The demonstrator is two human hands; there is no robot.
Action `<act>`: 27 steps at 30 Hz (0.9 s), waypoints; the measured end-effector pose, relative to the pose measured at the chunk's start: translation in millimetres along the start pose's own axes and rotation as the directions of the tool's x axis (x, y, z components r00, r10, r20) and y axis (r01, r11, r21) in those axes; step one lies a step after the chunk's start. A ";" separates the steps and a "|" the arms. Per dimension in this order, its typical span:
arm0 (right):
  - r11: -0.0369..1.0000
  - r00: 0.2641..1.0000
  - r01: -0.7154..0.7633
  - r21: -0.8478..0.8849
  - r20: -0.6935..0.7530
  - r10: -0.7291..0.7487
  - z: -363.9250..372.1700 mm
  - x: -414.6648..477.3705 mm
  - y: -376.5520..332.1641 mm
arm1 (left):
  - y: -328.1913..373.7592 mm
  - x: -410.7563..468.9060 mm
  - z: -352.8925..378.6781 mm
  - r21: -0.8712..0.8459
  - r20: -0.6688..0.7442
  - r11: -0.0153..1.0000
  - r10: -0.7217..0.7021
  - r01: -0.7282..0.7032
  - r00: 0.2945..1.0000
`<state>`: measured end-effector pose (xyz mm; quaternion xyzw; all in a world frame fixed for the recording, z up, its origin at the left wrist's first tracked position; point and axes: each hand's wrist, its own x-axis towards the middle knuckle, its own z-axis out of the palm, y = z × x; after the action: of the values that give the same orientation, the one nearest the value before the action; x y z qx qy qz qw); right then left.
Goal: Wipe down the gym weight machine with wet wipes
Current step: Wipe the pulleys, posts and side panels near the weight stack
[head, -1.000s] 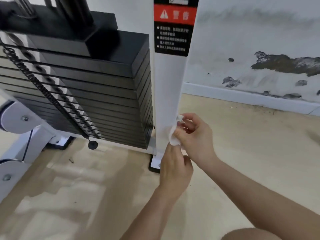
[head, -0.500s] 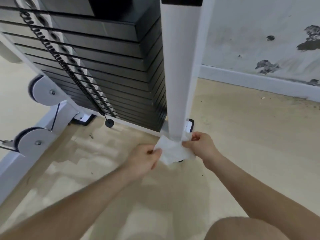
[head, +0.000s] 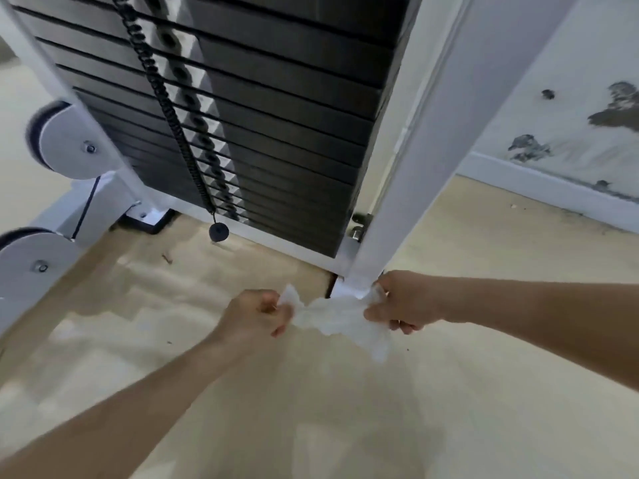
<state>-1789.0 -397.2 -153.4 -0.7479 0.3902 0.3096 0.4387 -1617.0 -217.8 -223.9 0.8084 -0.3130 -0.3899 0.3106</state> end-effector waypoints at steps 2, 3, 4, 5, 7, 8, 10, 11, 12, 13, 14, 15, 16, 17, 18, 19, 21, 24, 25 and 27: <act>0.996 0.990 -0.084 -0.035 -0.117 0.079 3.3 17.2 4.7 | -22.0 21.3 28.7 0.259 0.028 0.955 0.143 -0.146 0.989; 0.994 0.977 -0.108 0.000 -0.183 0.106 6.9 26.3 8.4 | -27.4 28.0 39.3 0.408 0.071 0.871 0.267 -0.272 0.961; 0.988 0.961 -0.127 0.088 -0.237 0.145 12.5 36.2 13.3 | -34.0 35.2 46.2 0.514 0.140 0.768 0.364 -0.382 0.921; 0.965 0.940 -0.132 0.225 -0.281 0.193 21.0 45.7 20.1 | -37.2 42.6 49.2 0.558 0.203 0.698 0.411 -0.450 0.889; 0.810 0.893 -0.044 0.584 -0.341 0.295 42.9 63.3 31.7 | -35.9 63.2 50.4 0.513 0.234 0.720 0.405 -0.466 0.884; 0.669 0.860 0.040 0.742 -0.366 0.355 55.3 71.0 35.6 | -31.1 73.6 49.7 0.378 0.189 0.838 0.346 -0.393 0.919; 0.297 0.772 0.251 0.921 -0.376 0.512 75.0 86.0 40.4 | -19.4 93.8 52.1 -0.084 0.134 0.991 0.117 -0.106 0.984; 0.169 0.720 0.347 0.922 -0.378 0.583 83.9 91.8 43.5 | -15.2 98.9 56.5 -0.266 0.149 0.964 0.013 0.028 0.989; 0.182 0.649 0.394 0.901 -0.413 0.639 91.6 95.4 44.2 | -14.5 101.6 62.4 -0.362 0.156 0.926 -0.049 0.103 0.987; 0.316 0.561 0.385 0.867 -0.491 0.666 99.6 99.2 44.9 | -17.1 101.3 69.4 -0.420 0.141 0.898 -0.075 0.128 0.987; 0.494 0.504 0.316 0.810 -0.584 0.636 108.9 100.4 42.1 | -22.7 98.5 76.1 -0.450 0.101 0.886 -0.077 0.114 0.992; 0.660 0.488 0.256 0.707 -0.684 0.543 118.2 102.2 37.5 | -29.3 93.9 81.2 -0.448 0.040 0.892 -0.048 0.061 0.998; 0.805 0.528 0.175 0.567 -0.744 0.409 128.7 105.5 31.2 | -37.0 89.2 83.9 -0.383 -0.031 0.923 0.022 -0.032 0.999; 0.924 0.581 0.089 0.371 -0.773 0.255 139.2 112.9 27.5 | -45.9 85.7 85.8 -0.243 -0.092 0.957 0.137 -0.155 0.986; 0.985 0.642 -0.010 0.173 -0.754 0.139 148.1 122.5 24.1 | -52.9 81.6 87.0 -0.047 -0.101 0.955 0.286 -0.292 0.953; 0.995 0.669 -0.102 0.009 -0.739 0.076 155.3 134.8 22.9 | -58.1 79.0 88.4 0.148 -0.060 0.894 0.435 -0.423 0.898; 0.948 0.735 -0.289 -0.132 -0.665 0.131 159.9 147.1 10.3 | -63.5 78.7 90.8 0.363 0.054 0.736 0.595 -0.571 0.802; 0.931 0.709 -0.307 -0.196 -0.699 0.087 160.2 146.5 5.0 | -61.8 91.5 91.5 0.493 0.265 0.625 0.555 -0.605 0.789; 0.944 0.732 -0.254 -0.213 -0.680 0.043 159.2 143.9 13.1 | -58.7 95.7 93.1 0.542 0.343 0.579 0.510 -0.609 0.789; 0.966 0.737 -0.086 -0.246 -0.667 -0.104 157.5 134.8 40.0 | -50.7 97.0 102.0 0.623 0.436 0.493 0.425 -0.607 0.793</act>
<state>-1774.3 -310.3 -345.2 -0.8618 0.4747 0.0637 0.1669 -1639.2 -285.7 -355.3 0.6796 -0.7039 -0.2054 0.0219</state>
